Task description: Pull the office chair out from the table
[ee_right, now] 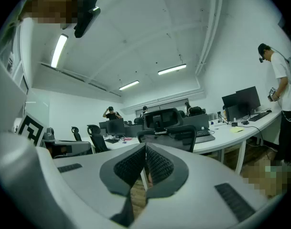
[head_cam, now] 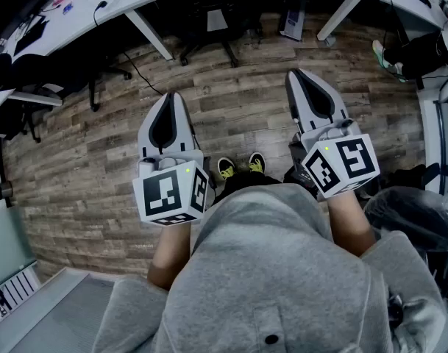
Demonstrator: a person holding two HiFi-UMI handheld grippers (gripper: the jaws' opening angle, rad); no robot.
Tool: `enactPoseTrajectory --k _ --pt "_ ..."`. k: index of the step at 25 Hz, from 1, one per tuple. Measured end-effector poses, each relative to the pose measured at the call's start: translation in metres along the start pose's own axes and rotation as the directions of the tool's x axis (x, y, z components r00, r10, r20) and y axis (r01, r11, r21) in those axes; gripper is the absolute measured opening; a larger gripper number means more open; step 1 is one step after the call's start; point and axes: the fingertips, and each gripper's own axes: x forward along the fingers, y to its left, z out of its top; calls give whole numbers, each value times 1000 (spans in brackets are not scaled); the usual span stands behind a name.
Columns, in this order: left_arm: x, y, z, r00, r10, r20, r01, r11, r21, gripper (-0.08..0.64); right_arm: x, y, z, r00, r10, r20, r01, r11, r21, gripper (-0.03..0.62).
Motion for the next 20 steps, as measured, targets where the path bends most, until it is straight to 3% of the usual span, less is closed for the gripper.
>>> enactPoseTrajectory --k 4,11,20 --pt "-3 8 1 1000 -4 3 4 1000 9 11 2 8 -1 1000 -10 -3 10 1000 2 28" --pt "-11 24 4 1000 -3 21 1 996 89 11 10 26 -5 1000 -30 3 30 999 14 29" --pt "-20 56 3 999 19 36 -23 994 105 11 24 55 -8 1000 -16 2 16 1000 15 29"
